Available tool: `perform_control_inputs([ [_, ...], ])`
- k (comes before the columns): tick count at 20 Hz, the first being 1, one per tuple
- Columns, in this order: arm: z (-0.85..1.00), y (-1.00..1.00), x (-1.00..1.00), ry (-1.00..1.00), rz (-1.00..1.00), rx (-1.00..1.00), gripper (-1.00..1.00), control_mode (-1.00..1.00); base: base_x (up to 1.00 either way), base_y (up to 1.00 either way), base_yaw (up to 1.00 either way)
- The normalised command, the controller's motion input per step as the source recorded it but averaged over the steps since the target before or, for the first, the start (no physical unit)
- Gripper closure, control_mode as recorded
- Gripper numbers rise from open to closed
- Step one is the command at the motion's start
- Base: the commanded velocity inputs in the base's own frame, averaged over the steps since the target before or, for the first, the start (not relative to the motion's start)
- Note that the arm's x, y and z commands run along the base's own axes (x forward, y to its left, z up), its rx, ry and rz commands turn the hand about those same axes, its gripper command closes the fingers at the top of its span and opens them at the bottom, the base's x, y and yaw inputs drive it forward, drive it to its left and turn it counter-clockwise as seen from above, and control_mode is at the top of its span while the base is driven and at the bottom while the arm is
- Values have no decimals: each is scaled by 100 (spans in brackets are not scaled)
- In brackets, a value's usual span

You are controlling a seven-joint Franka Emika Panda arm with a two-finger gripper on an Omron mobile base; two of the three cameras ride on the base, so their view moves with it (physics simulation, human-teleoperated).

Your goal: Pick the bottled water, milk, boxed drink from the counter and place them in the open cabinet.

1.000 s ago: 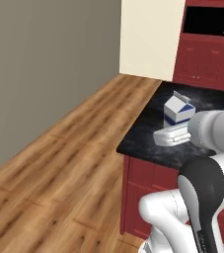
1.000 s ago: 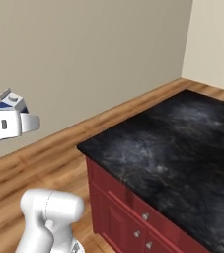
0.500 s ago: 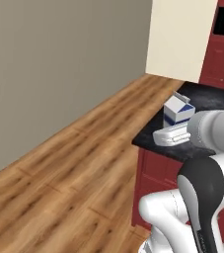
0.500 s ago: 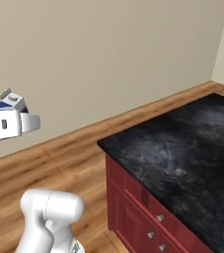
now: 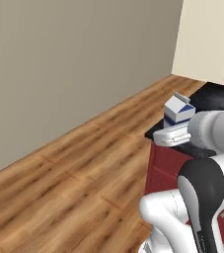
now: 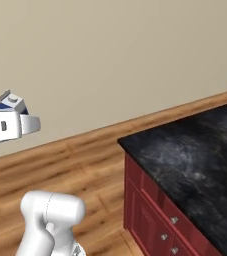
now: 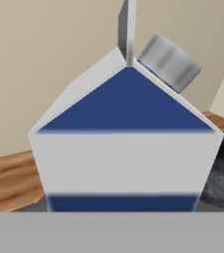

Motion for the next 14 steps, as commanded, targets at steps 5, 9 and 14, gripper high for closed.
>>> perform_control_inputs([
  [5,0,0,0,0,0,0,100,100,-29,-17,31],
  [9,0,0,0,0,0,0,100,100,-32,-34,29],
  [14,0,0,0,0,0,0,100,100,-47,-37,27],
])
